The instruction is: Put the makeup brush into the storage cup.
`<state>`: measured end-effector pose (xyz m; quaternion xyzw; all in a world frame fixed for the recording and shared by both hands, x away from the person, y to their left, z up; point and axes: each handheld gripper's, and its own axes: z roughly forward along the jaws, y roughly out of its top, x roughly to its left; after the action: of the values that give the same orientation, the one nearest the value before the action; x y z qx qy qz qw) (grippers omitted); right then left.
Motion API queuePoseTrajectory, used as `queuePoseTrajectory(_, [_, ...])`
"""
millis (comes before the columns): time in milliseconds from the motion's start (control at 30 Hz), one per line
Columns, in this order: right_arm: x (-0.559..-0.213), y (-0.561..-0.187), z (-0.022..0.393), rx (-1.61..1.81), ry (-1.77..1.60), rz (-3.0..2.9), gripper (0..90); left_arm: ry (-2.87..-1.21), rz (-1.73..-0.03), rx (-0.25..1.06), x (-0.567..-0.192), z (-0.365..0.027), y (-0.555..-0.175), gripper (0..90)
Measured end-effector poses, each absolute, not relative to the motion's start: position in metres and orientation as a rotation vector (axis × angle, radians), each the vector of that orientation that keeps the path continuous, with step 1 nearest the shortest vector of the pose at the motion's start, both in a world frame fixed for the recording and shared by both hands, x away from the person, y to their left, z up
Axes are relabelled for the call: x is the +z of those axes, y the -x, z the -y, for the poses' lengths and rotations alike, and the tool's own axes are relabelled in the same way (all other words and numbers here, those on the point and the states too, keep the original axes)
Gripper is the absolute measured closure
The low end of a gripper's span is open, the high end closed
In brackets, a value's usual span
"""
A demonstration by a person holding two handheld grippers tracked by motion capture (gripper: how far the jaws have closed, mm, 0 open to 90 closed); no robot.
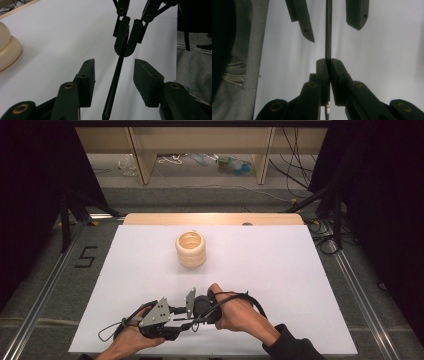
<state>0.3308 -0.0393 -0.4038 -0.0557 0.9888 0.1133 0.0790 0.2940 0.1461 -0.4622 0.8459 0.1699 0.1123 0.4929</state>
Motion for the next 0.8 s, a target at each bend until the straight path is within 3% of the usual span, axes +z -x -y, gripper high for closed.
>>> queuePoseTrajectory(200, [-0.4037,-0.3315,0.0377,0.37,0.229,-2.942,85.3,-2.067,-0.387,0.262,-0.4625,-0.1461,-0.2928,62.8])
queuePoseTrajectory(800, [-0.3994,-0.3251,0.0368,0.356,0.224,-2.951,85.3,-2.083,-0.356,0.254,-0.4633,-0.146,-0.2919,73.0])
